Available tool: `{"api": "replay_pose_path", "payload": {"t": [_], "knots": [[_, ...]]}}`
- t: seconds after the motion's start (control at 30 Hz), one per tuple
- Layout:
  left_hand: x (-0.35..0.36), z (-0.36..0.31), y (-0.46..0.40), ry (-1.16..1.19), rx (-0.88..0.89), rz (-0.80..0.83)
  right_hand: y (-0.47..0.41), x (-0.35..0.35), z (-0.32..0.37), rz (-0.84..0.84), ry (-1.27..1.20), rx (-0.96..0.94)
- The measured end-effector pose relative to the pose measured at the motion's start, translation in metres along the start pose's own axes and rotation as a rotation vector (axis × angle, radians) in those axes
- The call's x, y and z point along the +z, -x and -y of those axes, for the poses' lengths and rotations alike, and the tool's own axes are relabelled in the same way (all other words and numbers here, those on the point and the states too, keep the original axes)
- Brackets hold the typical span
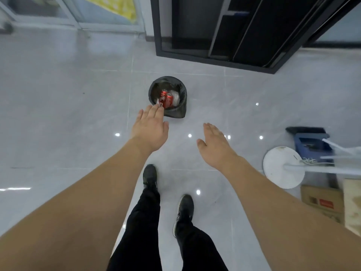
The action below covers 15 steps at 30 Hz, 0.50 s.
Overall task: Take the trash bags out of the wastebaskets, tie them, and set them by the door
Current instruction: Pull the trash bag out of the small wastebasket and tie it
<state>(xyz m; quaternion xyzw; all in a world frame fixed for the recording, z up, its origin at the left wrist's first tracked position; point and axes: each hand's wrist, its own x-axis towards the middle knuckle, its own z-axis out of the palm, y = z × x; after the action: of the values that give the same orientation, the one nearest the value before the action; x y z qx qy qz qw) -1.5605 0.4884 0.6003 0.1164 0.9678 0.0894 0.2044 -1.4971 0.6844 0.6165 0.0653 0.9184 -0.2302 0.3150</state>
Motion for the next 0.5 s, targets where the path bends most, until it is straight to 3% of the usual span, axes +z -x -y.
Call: {"api": "replay_pose_path", "payload": {"t": [0.3, 0.5], "knots": [[0.008, 0.093, -0.156, 0.006, 0.024, 0.045, -0.170, -0.005, 0.046, 0.029, -0.175, 0.145], [0.054, 0.141, -0.256, 0.031, 0.036, 0.020, -0.280, 0.011, 0.039, -0.026, -0.275, 0.149]]}}
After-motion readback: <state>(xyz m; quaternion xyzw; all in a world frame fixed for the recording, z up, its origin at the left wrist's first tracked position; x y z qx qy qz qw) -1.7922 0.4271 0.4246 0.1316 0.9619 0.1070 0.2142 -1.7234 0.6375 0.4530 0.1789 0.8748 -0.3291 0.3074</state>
